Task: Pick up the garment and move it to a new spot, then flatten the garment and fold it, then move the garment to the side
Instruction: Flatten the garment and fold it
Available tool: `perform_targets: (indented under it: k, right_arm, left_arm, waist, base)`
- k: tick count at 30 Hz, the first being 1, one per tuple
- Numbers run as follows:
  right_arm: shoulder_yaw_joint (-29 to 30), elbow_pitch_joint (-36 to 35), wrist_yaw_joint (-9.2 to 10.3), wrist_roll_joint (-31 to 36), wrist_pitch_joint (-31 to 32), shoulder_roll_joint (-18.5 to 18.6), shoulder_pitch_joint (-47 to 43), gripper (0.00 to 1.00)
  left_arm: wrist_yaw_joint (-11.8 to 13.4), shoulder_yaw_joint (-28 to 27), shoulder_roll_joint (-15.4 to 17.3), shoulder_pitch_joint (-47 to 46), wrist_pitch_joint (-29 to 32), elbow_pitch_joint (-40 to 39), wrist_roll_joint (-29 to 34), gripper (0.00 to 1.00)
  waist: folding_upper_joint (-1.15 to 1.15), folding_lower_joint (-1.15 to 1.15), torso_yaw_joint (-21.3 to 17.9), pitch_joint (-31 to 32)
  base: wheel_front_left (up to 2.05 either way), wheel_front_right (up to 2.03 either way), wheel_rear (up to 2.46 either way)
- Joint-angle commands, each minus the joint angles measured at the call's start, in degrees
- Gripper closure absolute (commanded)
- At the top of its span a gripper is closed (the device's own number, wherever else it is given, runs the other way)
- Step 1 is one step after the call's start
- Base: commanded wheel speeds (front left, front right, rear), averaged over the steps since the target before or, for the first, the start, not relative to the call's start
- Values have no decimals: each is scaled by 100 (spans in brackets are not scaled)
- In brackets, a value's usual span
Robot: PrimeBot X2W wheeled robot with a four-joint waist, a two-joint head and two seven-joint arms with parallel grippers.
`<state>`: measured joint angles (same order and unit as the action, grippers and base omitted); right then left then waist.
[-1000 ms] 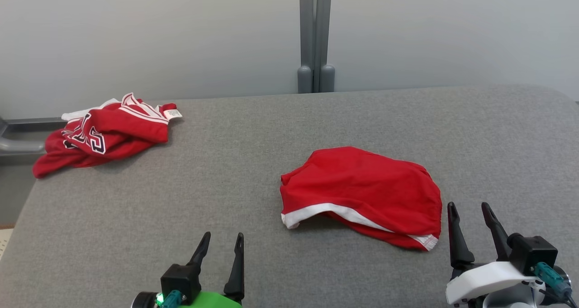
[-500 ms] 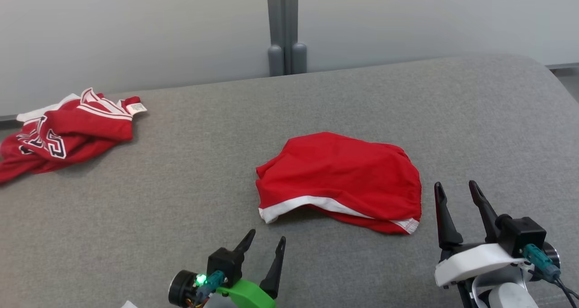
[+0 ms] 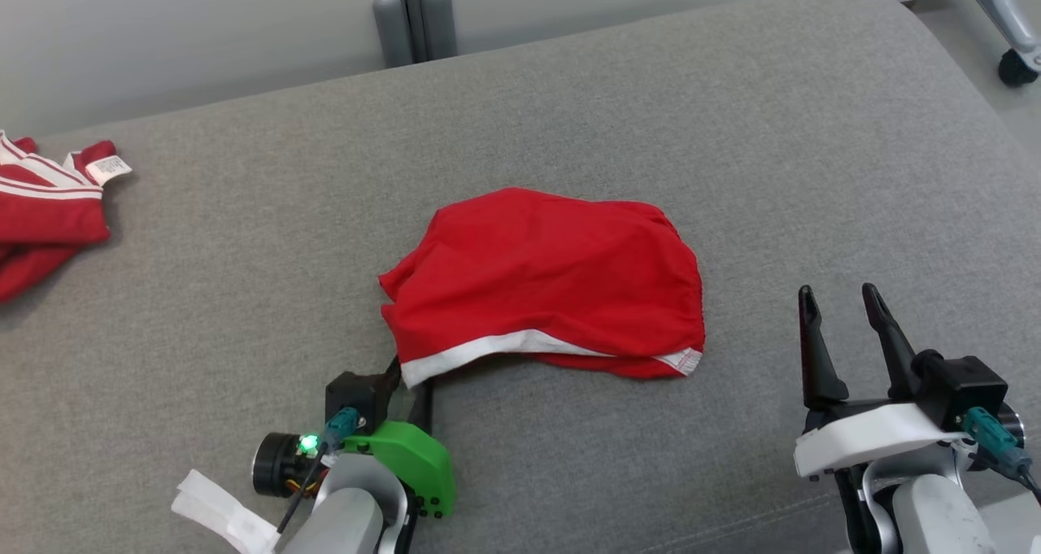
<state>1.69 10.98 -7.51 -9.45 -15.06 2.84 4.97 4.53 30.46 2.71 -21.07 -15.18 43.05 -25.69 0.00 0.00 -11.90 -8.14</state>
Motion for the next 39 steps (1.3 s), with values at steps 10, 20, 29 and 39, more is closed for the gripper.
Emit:
perform_targets:
  k: [10, 20, 29, 39]
  right_arm:
    - [99, -14, 4, -134, -18, 9, 73, 0]
    - [6, 104, 4, -218, -18, 12, 120, 0]
    - [139, 200, 4, -134, -18, 11, 23, 0]
    - [247, 186, 4, -96, -18, 11, -147, 0]
  left_arm:
    - [232, -387, 368, 219, 5, -592, 919, 94]
    - [420, -385, 686, 370, 5, -472, 1527, 89]
    - [501, -579, 495, 575, 5, -178, 1480, 0]
    - [489, -1122, 520, 1212, 5, -832, 1301, 0]
  waist:
    - [0, 0, 458, -47]
    - [0, 0, 728, -4]
    - [0, 0, 770, 102]
    - [0, 0, 999, 481]
  base:
    - [0, 0, 0]
    - [0, 0, 0]
    - [0, 0, 0]
    - [0, 0, 0]
